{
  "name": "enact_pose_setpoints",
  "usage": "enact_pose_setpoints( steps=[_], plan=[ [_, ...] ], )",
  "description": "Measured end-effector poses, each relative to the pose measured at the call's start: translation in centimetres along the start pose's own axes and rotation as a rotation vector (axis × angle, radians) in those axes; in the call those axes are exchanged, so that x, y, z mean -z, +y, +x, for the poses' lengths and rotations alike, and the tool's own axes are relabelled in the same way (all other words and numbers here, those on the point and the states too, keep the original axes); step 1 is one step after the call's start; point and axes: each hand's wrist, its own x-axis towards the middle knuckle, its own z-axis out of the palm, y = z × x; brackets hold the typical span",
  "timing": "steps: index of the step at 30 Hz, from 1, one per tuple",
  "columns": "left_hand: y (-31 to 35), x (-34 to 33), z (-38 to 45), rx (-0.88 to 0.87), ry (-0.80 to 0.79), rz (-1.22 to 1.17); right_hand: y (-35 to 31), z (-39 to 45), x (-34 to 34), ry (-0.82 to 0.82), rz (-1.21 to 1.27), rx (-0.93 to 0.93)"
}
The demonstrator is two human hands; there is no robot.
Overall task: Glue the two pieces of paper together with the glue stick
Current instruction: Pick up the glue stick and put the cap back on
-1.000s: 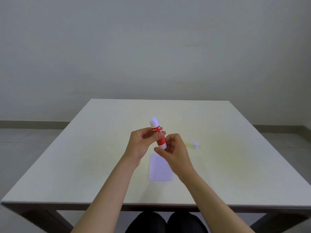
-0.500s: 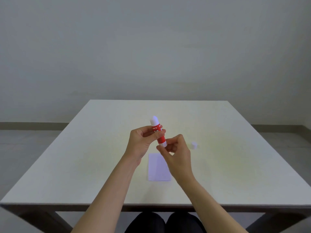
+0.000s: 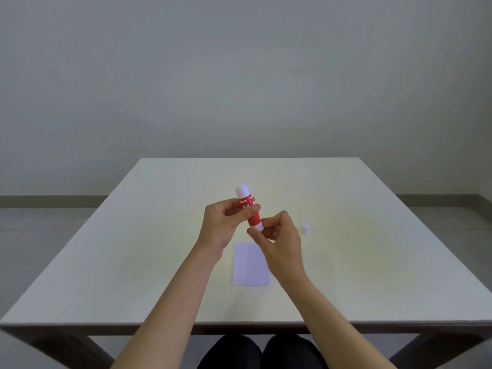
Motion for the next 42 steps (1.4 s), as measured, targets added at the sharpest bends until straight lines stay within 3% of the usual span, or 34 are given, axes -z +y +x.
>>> enact_pose_setpoints(
  steps=[2, 5, 7, 11, 20, 24, 26, 28, 30, 33, 38, 40, 42],
  plan=[
    [0.1, 0.0, 0.1, 0.002, 0.008, 0.001, 0.1, -0.1, -0.4, -0.043, 0.019, -0.002],
    [0.2, 0.4, 0.1, 0.006, 0.015, 0.019, -1.1, 0.9, 0.6, -0.43, 0.398, -0.359],
    [0.3, 0.7, 0.0, 0.009, 0.015, 0.008, -1.3, 1.3, 1.4, -0.593, 0.553, -0.497],
    [0.1, 0.8, -0.1, 0.011, 0.009, 0.004, -0.6, 0.8, 1.1, -0.477, 0.557, -0.389],
    [-1.1, 0.0, 0.6, 0.008, 0.214, 0.116, 0.3, 0.0, -1.6, 0.028, -0.207, 0.08],
    [-1.6, -0.1, 0.6, -0.062, 0.345, 0.273, 1.2, 1.2, -0.8, -0.107, -0.315, 0.125],
    [-1.9, 0.8, 0.5, -0.084, 0.337, 0.345, 2.1, 2.7, 0.7, -0.092, -0.389, 0.144],
    [-2.1, 1.8, 0.4, -0.094, 0.276, 0.42, 3.9, 4.6, 2.8, -0.014, -0.775, 0.132],
    [-2.2, 2.7, 0.1, -0.121, 0.215, 0.521, 5.3, 5.7, 4.7, -0.057, -1.146, 0.0],
    [-2.4, 3.5, -0.1, -0.182, 0.163, 0.667, 7.3, 6.0, 6.1, -0.189, -1.289, -0.138],
    [-2.6, 3.7, -0.2, -0.275, 0.149, 0.836, 7.8, 5.5, 6.8, -0.183, -1.193, -0.047],
    [-2.8, 3.7, -0.3, -0.295, 0.147, 0.872, 6.6, 5.3, 6.7, -0.114, -0.909, -0.039],
    [-2.9, 3.6, -0.3, -0.3, 0.144, 0.881, 4.3, 4.9, 5.8, -0.039, -0.422, -0.113]
  ],
)
